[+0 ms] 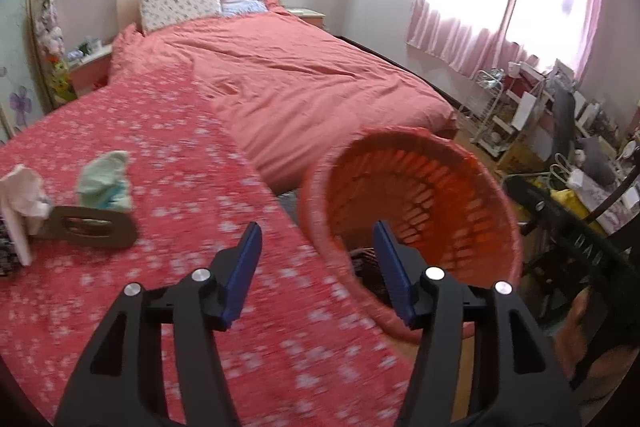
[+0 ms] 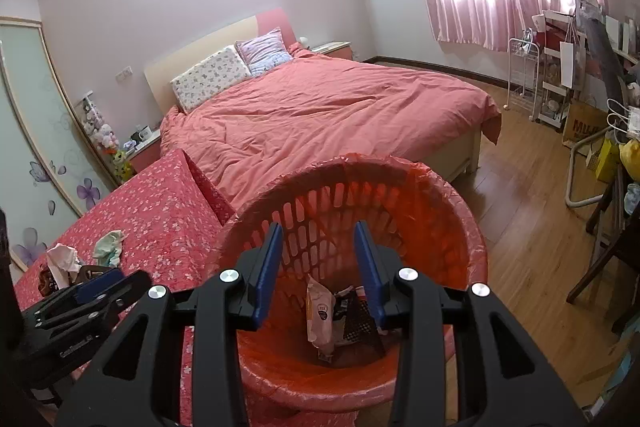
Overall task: Collect trash
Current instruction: 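Move both tools back toward the items on the bed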
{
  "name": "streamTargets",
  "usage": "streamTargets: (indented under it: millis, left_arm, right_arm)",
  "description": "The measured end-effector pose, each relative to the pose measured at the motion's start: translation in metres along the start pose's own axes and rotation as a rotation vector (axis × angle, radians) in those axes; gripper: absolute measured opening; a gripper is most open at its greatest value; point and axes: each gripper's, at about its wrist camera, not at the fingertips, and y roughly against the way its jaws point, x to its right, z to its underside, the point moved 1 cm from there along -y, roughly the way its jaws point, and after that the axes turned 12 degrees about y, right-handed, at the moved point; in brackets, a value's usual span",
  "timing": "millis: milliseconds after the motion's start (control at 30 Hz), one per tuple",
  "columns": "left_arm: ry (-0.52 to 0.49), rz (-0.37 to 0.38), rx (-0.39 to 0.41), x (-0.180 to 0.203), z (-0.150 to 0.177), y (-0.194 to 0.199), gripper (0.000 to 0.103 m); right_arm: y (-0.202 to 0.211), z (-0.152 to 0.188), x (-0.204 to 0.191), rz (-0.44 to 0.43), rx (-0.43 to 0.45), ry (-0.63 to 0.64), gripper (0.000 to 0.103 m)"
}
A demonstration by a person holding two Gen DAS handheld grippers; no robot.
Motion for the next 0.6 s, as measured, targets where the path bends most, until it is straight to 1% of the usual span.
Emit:
streamTargets:
  millis: [67, 267, 600]
  left_arm:
    - [-0.005, -0.028, 0.020, -0.012, 0.002, 0.010, 0.060]
    - [0.006, -0.086, 0.061, -0.045, 0.007, 0.036, 0.063]
    - [0.093, -0.183, 0.101, -0.113, 0.008, 0.071, 0.065]
  right_arm:
    - [0.001, -0.001, -0.003, 0.001, 0.000, 0.009, 0.040]
    - [0.001, -0.003, -0.028, -0.020, -0.002, 0.049, 0.040]
    - [-0.001, 0.005, -0.084, -0.090, -0.029, 0.137, 0.040]
